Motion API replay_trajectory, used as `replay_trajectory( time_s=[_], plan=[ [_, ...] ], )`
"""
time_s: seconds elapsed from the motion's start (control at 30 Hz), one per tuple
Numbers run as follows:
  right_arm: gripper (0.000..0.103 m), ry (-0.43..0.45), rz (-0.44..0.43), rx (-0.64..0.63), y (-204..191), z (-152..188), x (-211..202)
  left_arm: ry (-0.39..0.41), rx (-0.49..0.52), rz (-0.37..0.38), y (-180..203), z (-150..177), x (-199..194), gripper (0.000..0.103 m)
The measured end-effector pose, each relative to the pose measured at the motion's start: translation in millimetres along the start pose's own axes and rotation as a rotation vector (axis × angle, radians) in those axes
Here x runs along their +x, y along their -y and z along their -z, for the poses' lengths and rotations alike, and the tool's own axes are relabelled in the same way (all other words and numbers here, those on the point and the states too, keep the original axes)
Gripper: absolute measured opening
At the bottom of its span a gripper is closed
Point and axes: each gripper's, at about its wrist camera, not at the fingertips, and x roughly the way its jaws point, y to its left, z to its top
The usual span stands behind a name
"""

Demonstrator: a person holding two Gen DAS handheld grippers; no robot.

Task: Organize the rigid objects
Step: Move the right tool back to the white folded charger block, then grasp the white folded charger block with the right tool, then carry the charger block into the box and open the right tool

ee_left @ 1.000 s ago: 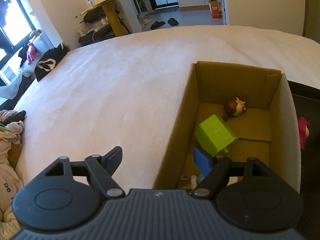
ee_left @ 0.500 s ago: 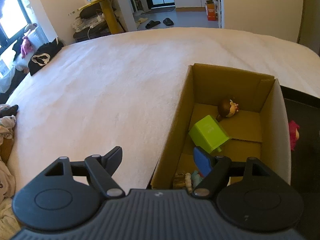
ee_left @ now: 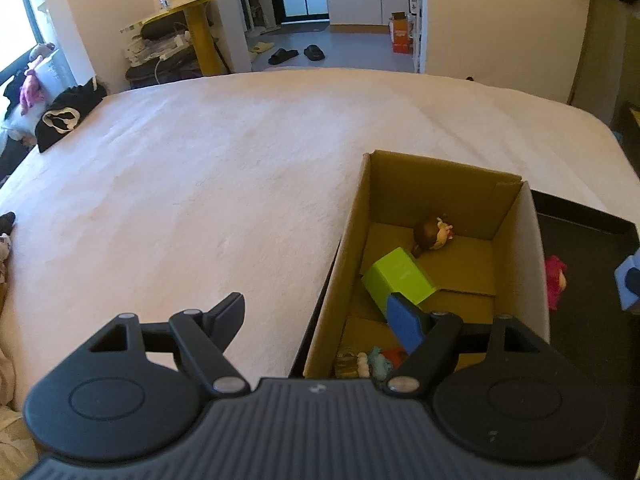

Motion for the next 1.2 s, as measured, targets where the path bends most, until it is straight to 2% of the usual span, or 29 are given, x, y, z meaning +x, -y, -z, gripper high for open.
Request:
replay_trajectory(
  time_s=[0.5,0.8,1.0,1.2],
  plan=[
    [0.043,0.003,-0.082,-0.103,-52.9,-13.2,-20.2,-0.018,-0.030,0.065,-25.4,2.0,2.9,0.076],
    [0.043,-0.008,-0.147,-0.181,-81.0,-23.0,-21.9,-0.016,-0.041,0.120,-27.6,8.3,7.9,0.073],
    [0.043,-0.011,-0.183,-0.223,-100.7,-25.1,-23.6,-0.032,-0.038,0.144,-29.7,12.4,14.2,0.063],
    [0.043,-0.042,-0.212,-0.289,-122.4,-22.4,-21.7,-0.062,-0.052,0.192,-34.8,15.8,22.6,0.043]
  ],
)
